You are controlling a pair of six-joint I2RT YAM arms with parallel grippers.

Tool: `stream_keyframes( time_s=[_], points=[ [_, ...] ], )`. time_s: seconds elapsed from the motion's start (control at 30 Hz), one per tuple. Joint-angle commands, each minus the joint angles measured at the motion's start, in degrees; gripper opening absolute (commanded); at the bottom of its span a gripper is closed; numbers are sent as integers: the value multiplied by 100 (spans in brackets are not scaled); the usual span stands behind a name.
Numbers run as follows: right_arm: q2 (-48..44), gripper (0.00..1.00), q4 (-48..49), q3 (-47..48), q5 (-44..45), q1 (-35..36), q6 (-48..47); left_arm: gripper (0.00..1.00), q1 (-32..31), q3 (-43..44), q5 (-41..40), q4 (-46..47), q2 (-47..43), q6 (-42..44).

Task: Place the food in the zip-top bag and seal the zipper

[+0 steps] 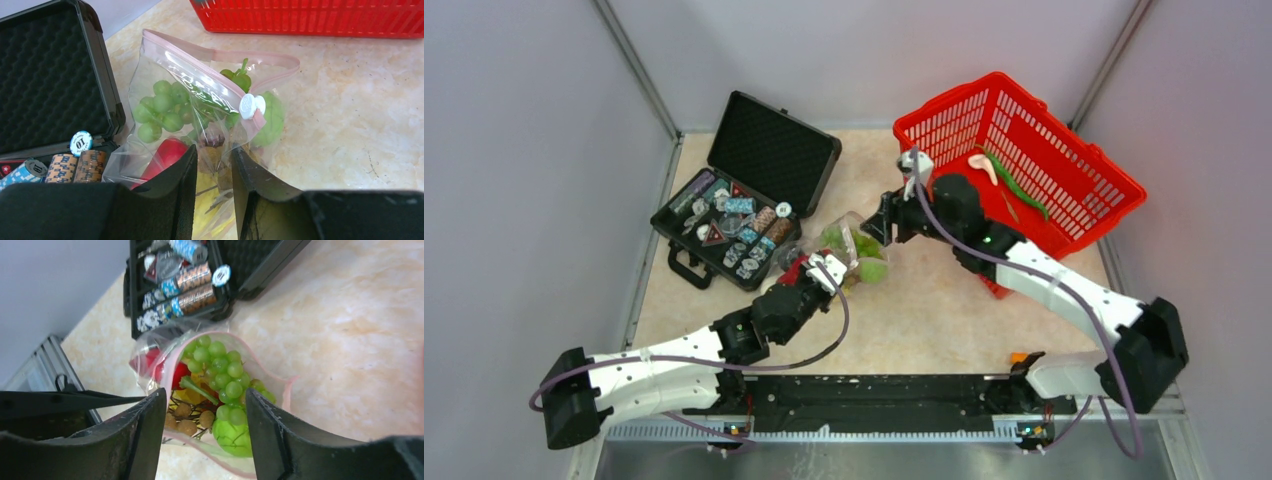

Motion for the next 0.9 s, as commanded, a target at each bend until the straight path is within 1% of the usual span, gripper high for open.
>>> stream_keyframes(
  time_s=[0.0,0.17,0.23,0.27,0.33,0.53,0.6,0.63,0.7,0.77,0.8,0.87],
  points=[
    [-642,60,-605,-92,961,-117,665,33,-4,-14,-154,251,-57,-96],
    [-285,55,-1441,-159,1207,-200,1346,33,-6,-27,-83,257,-103,-89],
    [-112,55,-1459,-239,1329,-197,1517,33,-4,-21,-44,243,-88,-106],
    [-22,55,-1456,-265,1529,-193,1545,33,-3,-19,-25,233,-77,-115],
    [153,53,-1421,-311,1718,-196,1584,33,-8,-23,0,232,-42,-123],
    [565,46,-1247,-290,1569,-199,1565,33,-8,-29,56,171,-35,-181],
    [617,38,-1101,-337,1512,-198,1514,33,-4,-38,57,174,-40,-185],
    [633,36,-942,-400,1409,-195,1482,33,-4,-29,65,173,-41,-193],
    [643,24,-701,-479,1140,-201,1477,33,-7,-34,68,163,-41,-196],
    [667,19,-544,-516,1025,-196,1434,33,-6,-30,75,152,-49,-194],
    [688,13,-522,-498,998,-198,1372,33,-10,-26,81,129,-57,-203],
    [727,2,-569,-416,982,-198,1146,34,-8,-4,91,76,-109,-238]
  ],
)
